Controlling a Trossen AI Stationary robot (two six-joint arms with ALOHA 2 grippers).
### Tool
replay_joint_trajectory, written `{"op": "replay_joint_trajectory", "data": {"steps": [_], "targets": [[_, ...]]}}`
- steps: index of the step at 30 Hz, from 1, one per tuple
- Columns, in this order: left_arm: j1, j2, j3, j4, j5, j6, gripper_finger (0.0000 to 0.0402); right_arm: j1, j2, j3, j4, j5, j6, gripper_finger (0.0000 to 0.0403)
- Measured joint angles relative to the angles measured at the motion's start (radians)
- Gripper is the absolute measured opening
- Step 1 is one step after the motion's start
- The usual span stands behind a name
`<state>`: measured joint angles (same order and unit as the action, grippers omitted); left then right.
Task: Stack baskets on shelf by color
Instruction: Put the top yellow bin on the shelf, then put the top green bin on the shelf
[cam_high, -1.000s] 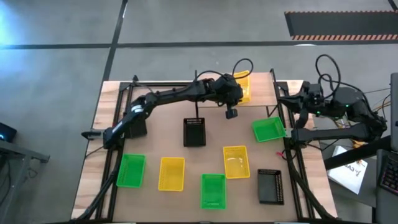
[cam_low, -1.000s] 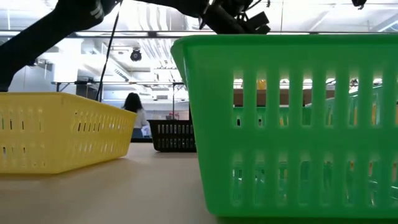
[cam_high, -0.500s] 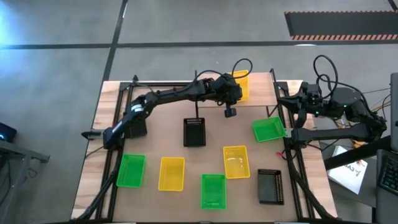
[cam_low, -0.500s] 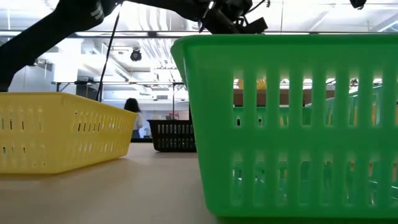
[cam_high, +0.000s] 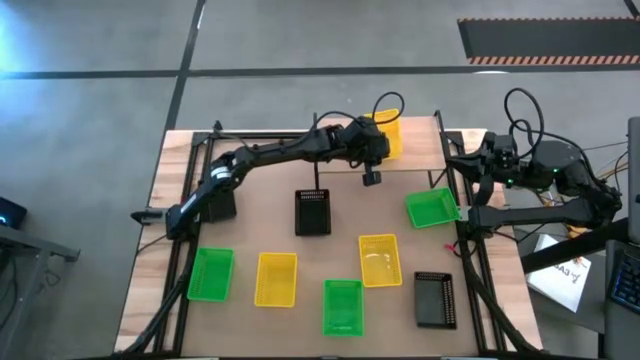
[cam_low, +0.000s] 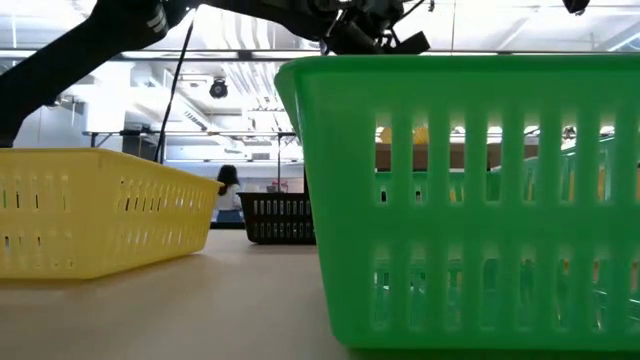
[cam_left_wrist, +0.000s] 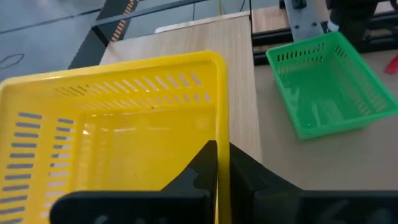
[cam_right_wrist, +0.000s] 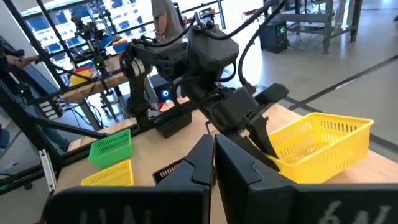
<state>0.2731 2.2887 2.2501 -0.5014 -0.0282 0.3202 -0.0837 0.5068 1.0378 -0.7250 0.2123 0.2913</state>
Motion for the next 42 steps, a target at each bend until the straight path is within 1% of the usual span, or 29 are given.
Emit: {"op": "replay_joint_trajectory", "data": {"steps": [3,7,12,22,28,37,39,42], "targets": [[0.002,0.000,-0.028,0.025,0.000,0.001,0.0014,0.000,0.000,0.000,0.000,-0.001,0.000,0.0009],[0.002,0.000,-0.046,0.035,0.000,0.000,0.0041,0.000,0.000,0.000,0.001,-0.001,0.000,0.0009],[0.002,0.000,-0.047,0.069,0.000,0.001,0.0072,0.000,0.000,0.000,0.001,-0.001,-0.001,0.0009],[0.002,0.000,-0.043,0.131,0.000,0.000,0.0114,0.000,0.000,0.000,0.000,-0.001,-0.002,0.0009],[0.001,-0.007,-0.042,0.125,0.000,0.000,0.0135,0.000,0.000,0.000,0.000,-0.001,-0.003,0.0009],[-0.027,-0.110,-0.043,0.120,0.000,-0.003,0.0144,0.000,0.001,0.000,-0.003,-0.001,-0.010,0.0009],[-0.039,-0.146,-0.043,0.095,0.000,-0.008,0.0144,0.000,0.001,0.000,-0.003,-0.001,0.012,0.0009],[-0.056,-0.208,-0.043,0.018,0.000,-0.073,0.0144,0.000,0.006,-0.007,-0.003,-0.002,0.101,0.0009]]}}
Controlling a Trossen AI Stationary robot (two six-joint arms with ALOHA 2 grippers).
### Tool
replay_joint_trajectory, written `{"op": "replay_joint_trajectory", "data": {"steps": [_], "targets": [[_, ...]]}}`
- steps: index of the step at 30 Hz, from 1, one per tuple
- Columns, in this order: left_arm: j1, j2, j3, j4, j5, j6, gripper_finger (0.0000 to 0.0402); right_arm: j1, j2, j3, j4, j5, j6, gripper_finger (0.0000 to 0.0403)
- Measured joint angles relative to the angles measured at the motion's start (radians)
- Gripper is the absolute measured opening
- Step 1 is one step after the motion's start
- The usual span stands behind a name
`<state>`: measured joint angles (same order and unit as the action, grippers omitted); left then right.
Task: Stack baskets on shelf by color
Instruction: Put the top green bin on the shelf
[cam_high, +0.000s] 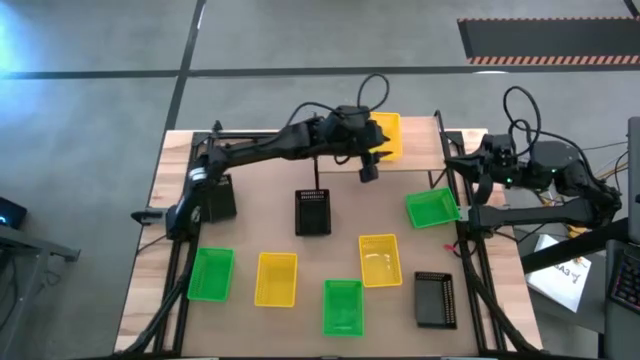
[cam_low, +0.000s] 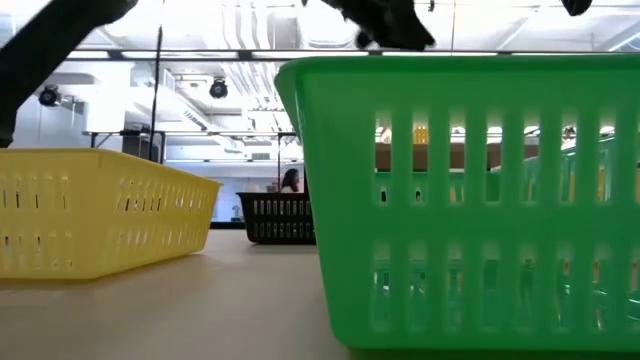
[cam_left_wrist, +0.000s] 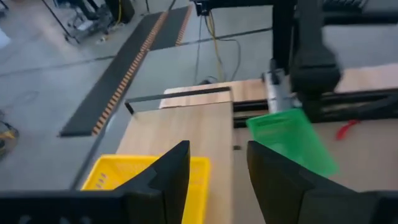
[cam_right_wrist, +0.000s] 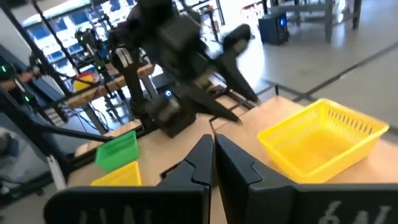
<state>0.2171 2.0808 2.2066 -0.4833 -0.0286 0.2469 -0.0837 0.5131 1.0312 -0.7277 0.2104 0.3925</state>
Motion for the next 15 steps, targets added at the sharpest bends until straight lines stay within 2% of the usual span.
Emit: {"op": "replay_joint_trajectory", "data": {"steps": [4,9,12,15], "targets": [[-0.018,-0.073,-0.003,-0.149,-0.002,-0.098,0.0138,0.000,0.019,-0.021,0.000,0.001,0.120,0.0009],[-0.037,-0.137,-0.012,-0.396,-0.013,-0.239,0.0123,0.001,0.069,-0.054,0.000,-0.021,0.131,0.0009],[-0.075,-0.177,-0.067,-0.511,-0.095,-0.304,0.0110,0.001,0.109,-0.077,0.001,-0.044,0.133,0.0009],[-0.132,-0.240,-0.186,-0.522,-0.190,-0.383,0.0095,0.001,0.155,-0.103,0.002,-0.090,0.133,0.0009]]}}
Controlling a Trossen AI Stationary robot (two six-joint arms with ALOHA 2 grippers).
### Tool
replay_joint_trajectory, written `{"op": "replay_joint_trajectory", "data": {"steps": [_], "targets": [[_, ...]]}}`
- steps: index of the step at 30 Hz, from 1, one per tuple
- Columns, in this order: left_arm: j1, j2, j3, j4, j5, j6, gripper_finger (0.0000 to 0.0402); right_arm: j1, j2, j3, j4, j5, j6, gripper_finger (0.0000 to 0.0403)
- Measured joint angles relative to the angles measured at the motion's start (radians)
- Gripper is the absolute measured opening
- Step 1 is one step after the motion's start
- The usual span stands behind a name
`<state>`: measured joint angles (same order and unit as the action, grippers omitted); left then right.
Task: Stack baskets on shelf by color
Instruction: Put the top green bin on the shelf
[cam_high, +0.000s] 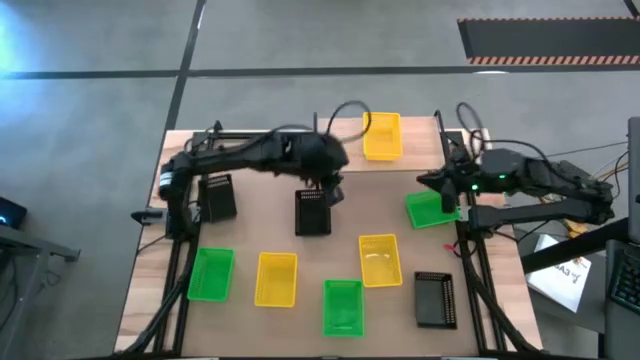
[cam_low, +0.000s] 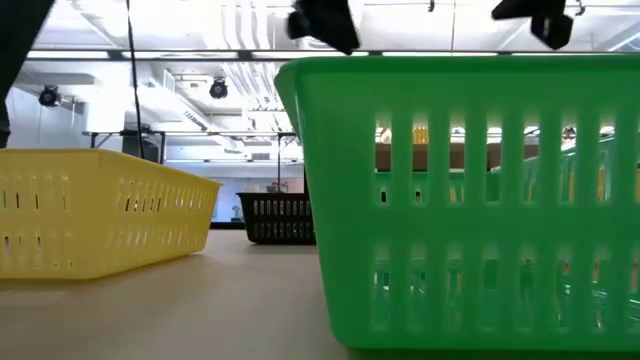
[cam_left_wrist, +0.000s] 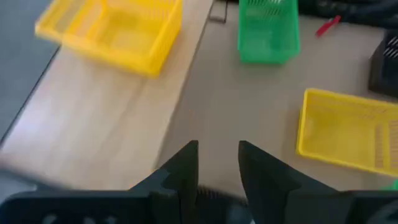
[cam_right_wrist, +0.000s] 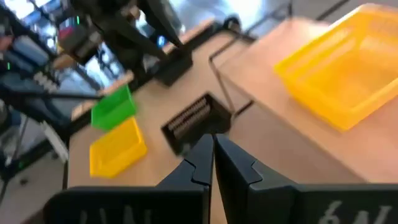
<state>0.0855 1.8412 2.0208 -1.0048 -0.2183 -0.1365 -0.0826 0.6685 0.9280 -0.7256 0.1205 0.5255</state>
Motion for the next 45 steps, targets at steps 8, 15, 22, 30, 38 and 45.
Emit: {"op": "replay_joint_trajectory", "data": {"steps": [8,15,22,30,38,45], "targets": [[-0.153,-0.177,-0.421,0.163,-0.091,-0.366,0.0075,0.008,0.131,-0.031,-0.001,-0.024,0.061,0.0009],[-0.263,-0.275,-0.719,0.272,-0.089,-0.589,0.0074,0.044,0.255,-0.043,0.005,-0.023,0.126,0.0009],[-0.290,-0.307,-0.876,0.272,-0.057,-0.617,0.0074,0.111,0.337,-0.050,-0.104,0.061,0.389,0.0009],[-0.289,-0.307,-0.890,0.312,-0.055,-0.532,0.0074,0.136,0.356,-0.050,-0.314,0.113,0.613,0.0014],[-0.289,-0.308,-0.890,0.330,-0.055,-0.481,0.0074,0.137,0.341,-0.052,-0.444,0.111,0.680,0.0057],[-0.289,-0.309,-0.891,0.346,-0.055,-0.478,0.0074,0.137,0.341,-0.075,-0.447,0.108,0.679,0.0097]]}}
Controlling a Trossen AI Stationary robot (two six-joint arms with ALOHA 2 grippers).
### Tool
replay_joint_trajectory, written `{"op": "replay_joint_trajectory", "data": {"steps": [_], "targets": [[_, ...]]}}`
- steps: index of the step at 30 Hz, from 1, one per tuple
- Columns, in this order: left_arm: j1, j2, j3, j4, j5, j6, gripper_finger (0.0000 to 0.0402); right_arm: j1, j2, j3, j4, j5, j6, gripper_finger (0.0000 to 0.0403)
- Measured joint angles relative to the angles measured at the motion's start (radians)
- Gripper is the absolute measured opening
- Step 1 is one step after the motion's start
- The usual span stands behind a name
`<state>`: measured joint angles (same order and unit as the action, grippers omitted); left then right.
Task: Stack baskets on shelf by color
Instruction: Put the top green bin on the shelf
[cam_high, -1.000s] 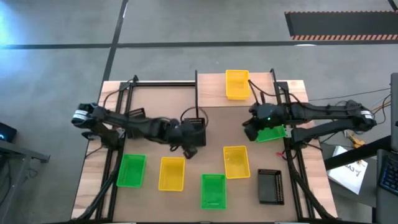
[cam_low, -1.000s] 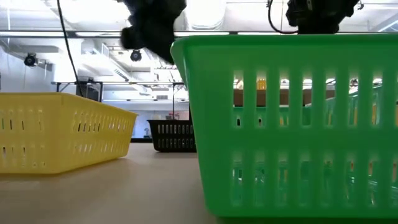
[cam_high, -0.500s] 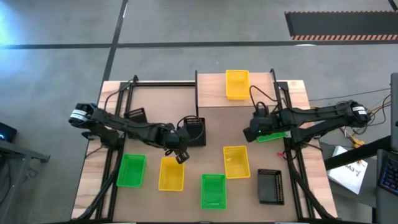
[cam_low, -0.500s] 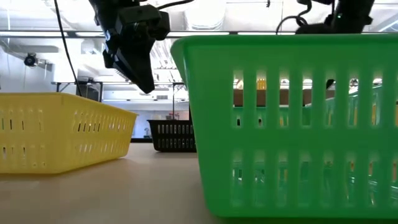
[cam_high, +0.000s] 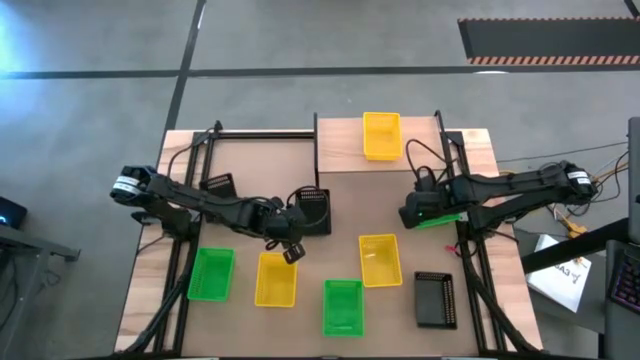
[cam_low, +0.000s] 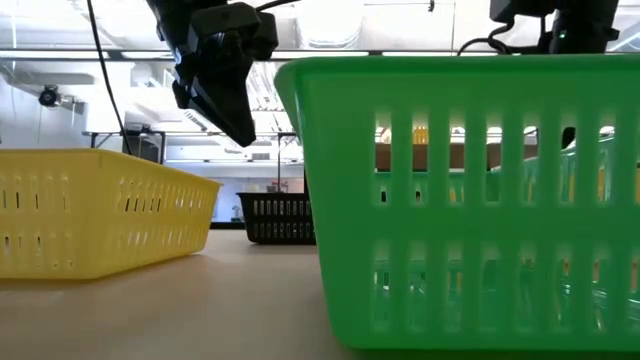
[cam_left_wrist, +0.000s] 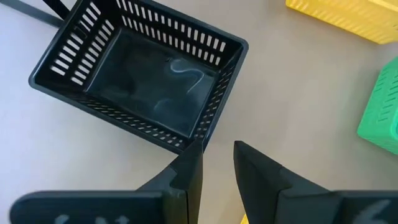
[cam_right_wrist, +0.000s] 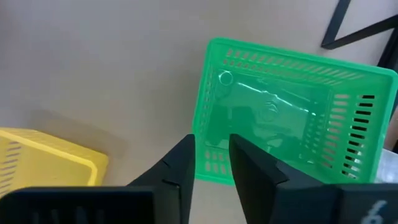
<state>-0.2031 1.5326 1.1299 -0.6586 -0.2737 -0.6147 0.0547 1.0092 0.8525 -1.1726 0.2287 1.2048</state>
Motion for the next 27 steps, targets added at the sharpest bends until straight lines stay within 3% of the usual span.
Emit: {"op": "replay_joint_trajectory", "data": {"steps": [9,21,27], "targets": [[0.000,0.000,0.000,0.001,0.000,-0.006,0.0074,0.008,0.000,-0.053,0.003,-0.013,-0.007,0.0118],[0.000,0.000,0.000,0.003,0.006,-0.009,0.0074,0.024,0.000,-0.126,0.004,0.008,0.117,0.0153],[0.000,0.000,0.000,0.004,0.007,-0.009,0.0074,0.024,0.003,-0.149,0.152,0.008,0.111,0.0173]]}}
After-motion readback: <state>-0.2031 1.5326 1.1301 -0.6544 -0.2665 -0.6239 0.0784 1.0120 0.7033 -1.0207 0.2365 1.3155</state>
